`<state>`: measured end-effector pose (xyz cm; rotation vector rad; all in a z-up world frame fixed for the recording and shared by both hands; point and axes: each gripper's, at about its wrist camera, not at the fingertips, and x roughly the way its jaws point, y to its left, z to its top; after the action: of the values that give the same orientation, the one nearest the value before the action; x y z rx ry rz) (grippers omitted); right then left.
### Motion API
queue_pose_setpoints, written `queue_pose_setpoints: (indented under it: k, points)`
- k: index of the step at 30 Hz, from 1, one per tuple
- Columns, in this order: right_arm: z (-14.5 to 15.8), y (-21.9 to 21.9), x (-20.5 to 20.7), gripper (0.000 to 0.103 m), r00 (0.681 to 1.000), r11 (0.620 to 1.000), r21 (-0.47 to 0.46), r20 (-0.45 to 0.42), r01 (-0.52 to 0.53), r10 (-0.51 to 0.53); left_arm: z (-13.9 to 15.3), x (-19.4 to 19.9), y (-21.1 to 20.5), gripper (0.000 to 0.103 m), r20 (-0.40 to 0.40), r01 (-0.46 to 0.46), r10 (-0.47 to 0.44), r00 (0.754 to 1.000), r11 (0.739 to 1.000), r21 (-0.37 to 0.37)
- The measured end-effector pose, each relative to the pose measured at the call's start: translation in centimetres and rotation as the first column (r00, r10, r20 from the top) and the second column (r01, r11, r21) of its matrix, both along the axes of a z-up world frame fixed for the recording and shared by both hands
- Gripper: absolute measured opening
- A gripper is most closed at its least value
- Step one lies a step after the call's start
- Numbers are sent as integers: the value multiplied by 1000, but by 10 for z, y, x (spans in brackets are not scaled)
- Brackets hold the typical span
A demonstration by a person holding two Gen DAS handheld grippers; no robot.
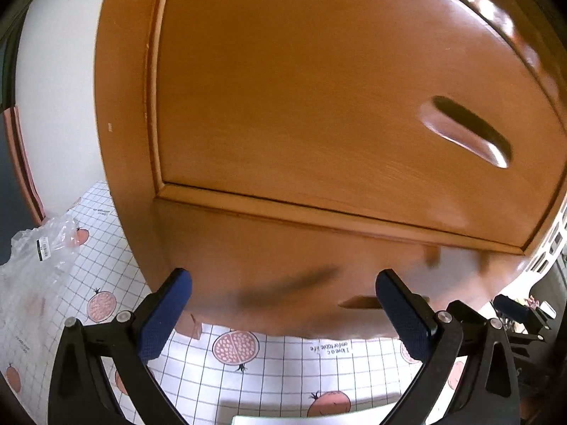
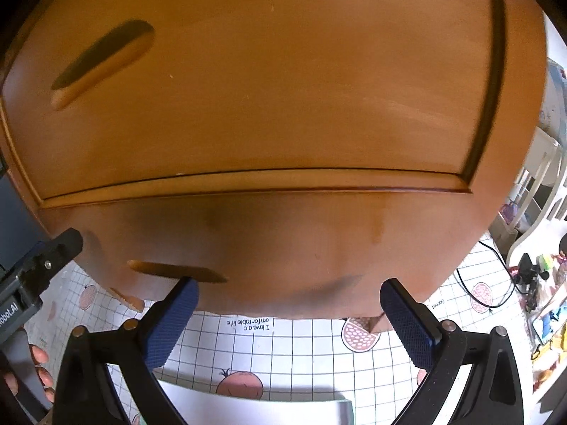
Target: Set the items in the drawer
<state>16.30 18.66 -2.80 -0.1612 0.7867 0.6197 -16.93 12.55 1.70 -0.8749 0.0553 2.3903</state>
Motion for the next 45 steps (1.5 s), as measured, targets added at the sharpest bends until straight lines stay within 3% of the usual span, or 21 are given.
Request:
queue_pose_setpoints:
  k: [12,25,45]
  points:
    - [28,-34,-41,103,1000,1000,20,31,5,-5,25,62,-28,103,-31,37,-37,999,999,4]
    - [34,-93,-122,103,1000,1000,-6,7,2,-2,20,97,-88,103,-11,8,-8,1000,1000,-27]
    - [-38,-114,-180,103,999,995,-100,-33,-29,26,-52,150,-119,103,57,-4,15,998,984,-177]
